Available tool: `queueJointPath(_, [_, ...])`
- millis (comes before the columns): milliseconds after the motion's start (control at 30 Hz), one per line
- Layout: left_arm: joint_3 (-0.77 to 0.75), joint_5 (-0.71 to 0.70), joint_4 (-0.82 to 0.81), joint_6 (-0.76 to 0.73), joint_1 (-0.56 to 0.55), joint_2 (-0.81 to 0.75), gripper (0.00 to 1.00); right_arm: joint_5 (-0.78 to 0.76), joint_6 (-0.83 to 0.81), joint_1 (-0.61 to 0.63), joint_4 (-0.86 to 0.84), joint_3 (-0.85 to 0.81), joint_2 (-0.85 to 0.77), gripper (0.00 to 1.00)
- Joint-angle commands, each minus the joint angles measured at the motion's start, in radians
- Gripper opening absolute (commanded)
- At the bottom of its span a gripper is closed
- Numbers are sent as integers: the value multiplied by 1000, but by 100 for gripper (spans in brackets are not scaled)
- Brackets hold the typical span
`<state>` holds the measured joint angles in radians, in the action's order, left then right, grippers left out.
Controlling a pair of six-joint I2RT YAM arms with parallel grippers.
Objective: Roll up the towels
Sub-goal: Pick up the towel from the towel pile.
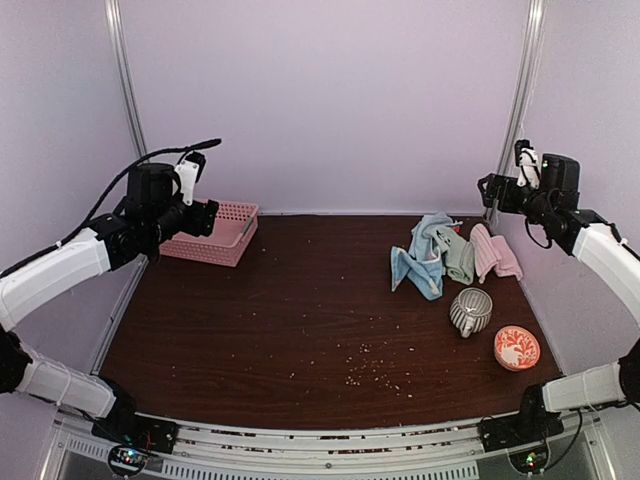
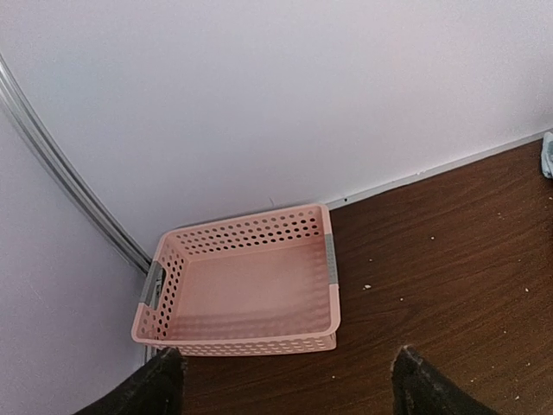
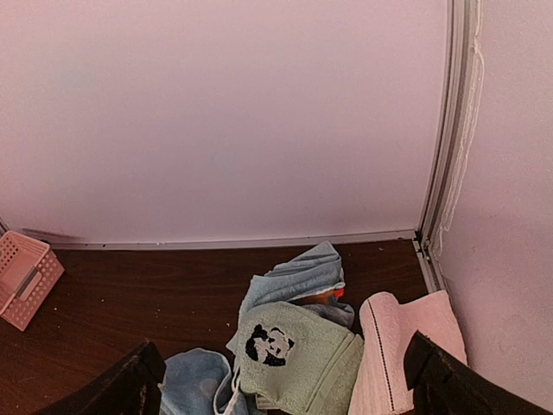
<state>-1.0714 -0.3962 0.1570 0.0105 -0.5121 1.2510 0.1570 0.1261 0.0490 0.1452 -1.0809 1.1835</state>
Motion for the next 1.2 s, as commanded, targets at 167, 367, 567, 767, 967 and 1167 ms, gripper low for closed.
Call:
queueJointPath(167, [-29,287,23,35,42,46,66,89,-149,20,71,-41,101,97])
queueJointPath(367, [-27,419,12,103,-24,144,67,90,-290,113,200,-137,249,85])
queueJointPath(567, [-21,514,-38,221,-109,266,65,61,-397,245,306,-265,426,69])
queueJointPath(767, [-39,599,-92,308,-173,369,62,83,-462,346,437,-415,601,59])
queueJointPath(967, [-56,645,-115,346,-203,427,62,31,-485,412,508,-484,711,70])
queueJointPath(1167, [-54,661,-134,364,-217,442,61,-74,-473,427,518,-498,781,66])
